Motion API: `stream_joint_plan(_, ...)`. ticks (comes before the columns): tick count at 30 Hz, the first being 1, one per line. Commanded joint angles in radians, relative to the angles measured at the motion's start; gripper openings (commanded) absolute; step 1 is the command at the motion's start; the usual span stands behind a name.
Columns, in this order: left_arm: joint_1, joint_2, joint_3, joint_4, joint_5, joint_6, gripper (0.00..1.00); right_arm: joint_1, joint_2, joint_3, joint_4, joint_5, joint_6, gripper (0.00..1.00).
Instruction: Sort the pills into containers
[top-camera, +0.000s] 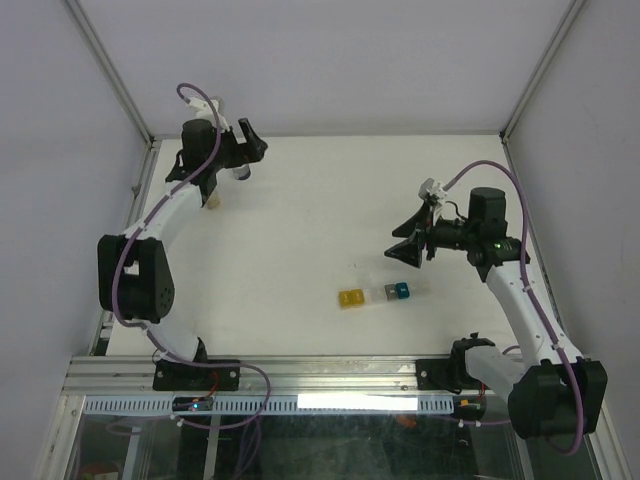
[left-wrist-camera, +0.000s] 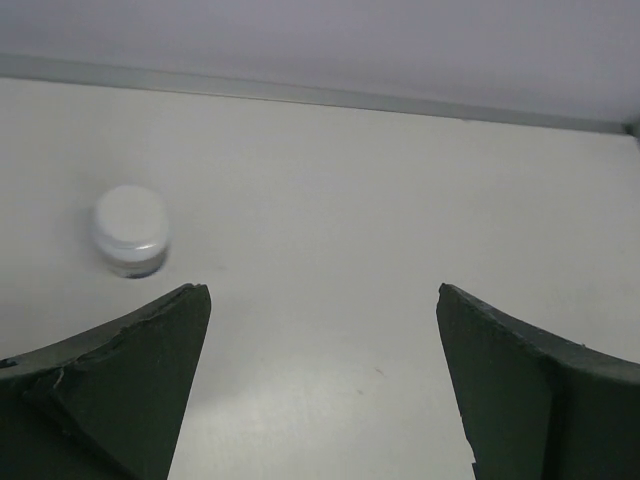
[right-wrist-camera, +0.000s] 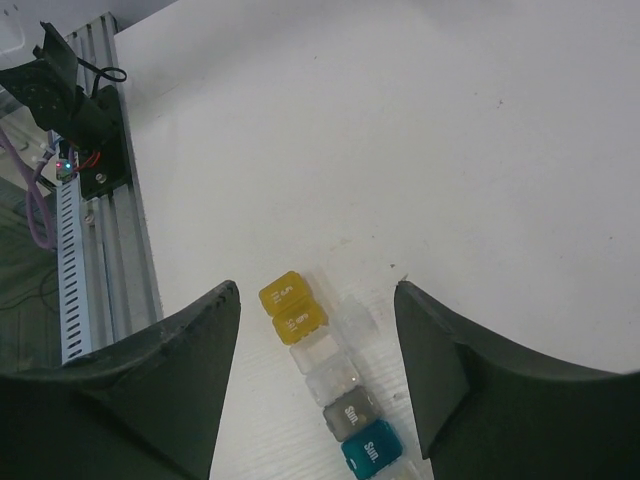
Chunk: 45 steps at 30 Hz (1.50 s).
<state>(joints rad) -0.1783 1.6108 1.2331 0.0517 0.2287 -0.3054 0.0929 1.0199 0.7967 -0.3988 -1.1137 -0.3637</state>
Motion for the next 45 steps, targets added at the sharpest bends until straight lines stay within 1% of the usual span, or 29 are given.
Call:
stream_joint_plan(1,0.037,0.178,0.248,-0.249,-0.315,-0.04,0.99,-0.005,-0.018,0.022,0.087,-0.017,0.03,0.66)
stream_joint_plan(3,0.037,0.311,0.432,-0.399,-0.456,0.001,0.99,-0.005,-0.02,0.022,0.086,-0.008,0.027,0.66)
stream_joint_plan(5,0.038,0.448,0.606,-0.531,-0.521,0.054,0.99,-0.005,-0.017,0.022,0.086,-0.005,0.026,0.66)
stream_joint_plan(6,0.039,0.486,0.648,-0.547,-0.517,0.085,0.99,-0.005,-0.015,0.024,0.086,-0.005,0.026,0.66)
stream_joint_plan(10,0.04,0.573,0.716,-0.559,-0.502,0.19,0.99,-0.004,-0.014,0.022,0.083,-0.003,0.022,0.66)
stream_joint_plan(12,0.043,0.602,0.739,-0.561,-0.492,0.217,0.99,-0.005,-0.012,0.021,0.083,0.001,0.022,0.66)
stream_joint_plan(14,0.045,0.625,0.759,-0.561,-0.449,0.232,0.97,-0.005,-0.011,0.019,0.084,0.004,0.022,0.66)
stream_joint_plan(17,0.045,0.66,0.793,-0.56,-0.397,0.231,0.9,-0.005,-0.005,0.019,0.085,0.005,0.02,0.66)
stream_joint_plan(20,0.044,0.702,0.833,-0.561,-0.402,0.229,0.83,-0.006,-0.001,0.013,0.085,0.003,0.017,0.66)
stream_joint_plan(24,0.045,0.747,0.879,-0.572,-0.414,0.219,0.82,-0.013,-0.003,0.01,0.087,-0.006,0.019,0.66)
stream_joint_plan(29,0.043,0.76,0.885,-0.576,-0.389,0.206,0.71,-0.018,-0.001,0.009,0.089,-0.007,0.019,0.66)
stream_joint_plan(32,0.043,0.752,0.883,-0.58,-0.366,0.196,0.61,-0.021,-0.001,0.008,0.089,-0.009,0.02,0.66)
stream_joint_plan(36,0.038,0.707,0.859,-0.59,-0.323,0.188,0.31,-0.025,-0.003,0.007,0.09,-0.015,0.02,0.67)
stream_joint_plan(37,0.034,0.683,0.845,-0.59,-0.313,0.183,0.25,-0.026,-0.004,0.006,0.091,-0.017,0.019,0.66)
stream_joint_plan(39,0.018,0.619,0.805,-0.589,-0.296,0.17,0.18,-0.026,-0.006,0.003,0.092,-0.026,0.016,0.67)
stream_joint_plan(42,-0.026,0.486,0.7,-0.585,-0.236,0.13,0.13,-0.027,-0.016,0.001,0.09,-0.049,0.001,0.66)
stream_joint_plan(44,-0.078,0.385,0.581,-0.56,-0.207,0.106,0.1,-0.026,-0.023,-0.01,0.092,-0.091,-0.026,0.67)
stream_joint_plan(45,-0.104,0.326,0.514,-0.529,-0.184,0.089,0.07,-0.026,-0.028,-0.016,0.091,-0.115,-0.045,0.67)
